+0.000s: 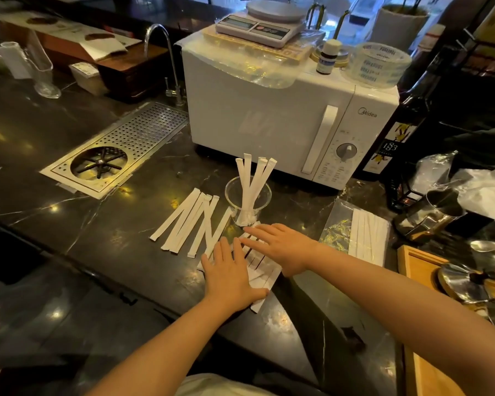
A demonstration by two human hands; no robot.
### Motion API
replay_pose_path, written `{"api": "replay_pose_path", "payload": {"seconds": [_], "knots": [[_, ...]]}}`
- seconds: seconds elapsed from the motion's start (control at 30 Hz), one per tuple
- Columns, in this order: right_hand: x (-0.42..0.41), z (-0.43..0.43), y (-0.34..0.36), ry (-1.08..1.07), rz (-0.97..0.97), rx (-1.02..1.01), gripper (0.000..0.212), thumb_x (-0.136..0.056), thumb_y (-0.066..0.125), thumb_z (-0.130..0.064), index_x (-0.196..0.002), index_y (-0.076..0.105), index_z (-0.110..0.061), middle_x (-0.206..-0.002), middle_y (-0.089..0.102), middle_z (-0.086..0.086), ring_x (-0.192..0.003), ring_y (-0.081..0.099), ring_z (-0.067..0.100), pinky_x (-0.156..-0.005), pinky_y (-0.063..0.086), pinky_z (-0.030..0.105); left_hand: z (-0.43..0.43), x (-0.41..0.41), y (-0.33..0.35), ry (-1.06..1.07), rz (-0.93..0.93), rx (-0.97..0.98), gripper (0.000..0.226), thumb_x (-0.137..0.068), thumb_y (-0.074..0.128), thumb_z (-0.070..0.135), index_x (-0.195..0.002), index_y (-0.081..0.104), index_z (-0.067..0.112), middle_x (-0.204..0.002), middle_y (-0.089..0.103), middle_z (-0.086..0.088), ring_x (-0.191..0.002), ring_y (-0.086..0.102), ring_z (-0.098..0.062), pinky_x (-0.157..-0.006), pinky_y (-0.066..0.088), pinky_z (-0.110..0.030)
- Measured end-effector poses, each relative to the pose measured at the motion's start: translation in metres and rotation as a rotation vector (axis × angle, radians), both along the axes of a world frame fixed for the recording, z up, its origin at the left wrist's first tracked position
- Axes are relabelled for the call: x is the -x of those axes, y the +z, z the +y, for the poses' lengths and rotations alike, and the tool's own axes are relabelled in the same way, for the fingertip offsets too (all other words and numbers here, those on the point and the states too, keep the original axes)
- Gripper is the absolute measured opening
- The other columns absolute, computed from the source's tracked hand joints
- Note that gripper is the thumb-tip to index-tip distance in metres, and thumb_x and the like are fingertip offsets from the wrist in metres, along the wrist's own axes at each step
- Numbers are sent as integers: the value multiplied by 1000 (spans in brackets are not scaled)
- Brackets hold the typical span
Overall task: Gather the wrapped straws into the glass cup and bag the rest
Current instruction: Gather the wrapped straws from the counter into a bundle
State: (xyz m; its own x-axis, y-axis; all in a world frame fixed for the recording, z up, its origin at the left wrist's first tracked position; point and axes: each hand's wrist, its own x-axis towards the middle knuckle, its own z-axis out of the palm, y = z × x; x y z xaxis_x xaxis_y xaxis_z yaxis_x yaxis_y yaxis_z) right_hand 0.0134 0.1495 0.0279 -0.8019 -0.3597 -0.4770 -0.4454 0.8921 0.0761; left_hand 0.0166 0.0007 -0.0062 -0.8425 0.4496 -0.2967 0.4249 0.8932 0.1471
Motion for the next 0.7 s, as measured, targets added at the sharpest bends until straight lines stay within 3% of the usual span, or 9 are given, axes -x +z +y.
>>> {"api": "replay_pose_path", "payload": {"seconds": [0.2, 0.33, 0.57, 0.7], "knots": [[8, -11, -2, 40, -58, -72, 101, -76, 68, -6, -145, -5, -15, -158, -3, 6, -145, -5, 25, -119, 4, 43, 0, 2, -4, -12, 48, 2, 104, -65, 49, 74, -140, 14, 9, -145, 30, -11, -132, 31, -27, -104, 27, -47], [10, -13, -2, 60, -61, -98, 97, -75, 68, -8, -145, 2, -15, -158, 3, 8, -145, -2, 25, -118, 4, 43, 1, 1, -6, -13, 51, -25, 93, -68, 49, 70, -134, 23, 10, -138, 37, -10, -126, 36, -27, -101, 30, -43], [8, -8, -5, 37, -1, -53, 80, -73, 68, -8, -140, 24, -11, -150, 26, 11, -139, 23, 26, -115, 20, 40, 6, 0, -1, -54, 30, -50, 76, -71, 55, 61, -124, 34, 10, -130, 44, -9, -121, 39, -27, -98, 32, -41], [5, -6, -6, 34, 53, -74, 64, -75, 65, -11, -131, 36, -6, -136, 40, 12, -124, 39, 27, -107, 32, 38, 12, 1, 3, -65, -31, -64, 68, -71, 61, 54, -120, 37, 11, -127, 46, -9, -120, 42, -28, -97, 33, -40]]}}
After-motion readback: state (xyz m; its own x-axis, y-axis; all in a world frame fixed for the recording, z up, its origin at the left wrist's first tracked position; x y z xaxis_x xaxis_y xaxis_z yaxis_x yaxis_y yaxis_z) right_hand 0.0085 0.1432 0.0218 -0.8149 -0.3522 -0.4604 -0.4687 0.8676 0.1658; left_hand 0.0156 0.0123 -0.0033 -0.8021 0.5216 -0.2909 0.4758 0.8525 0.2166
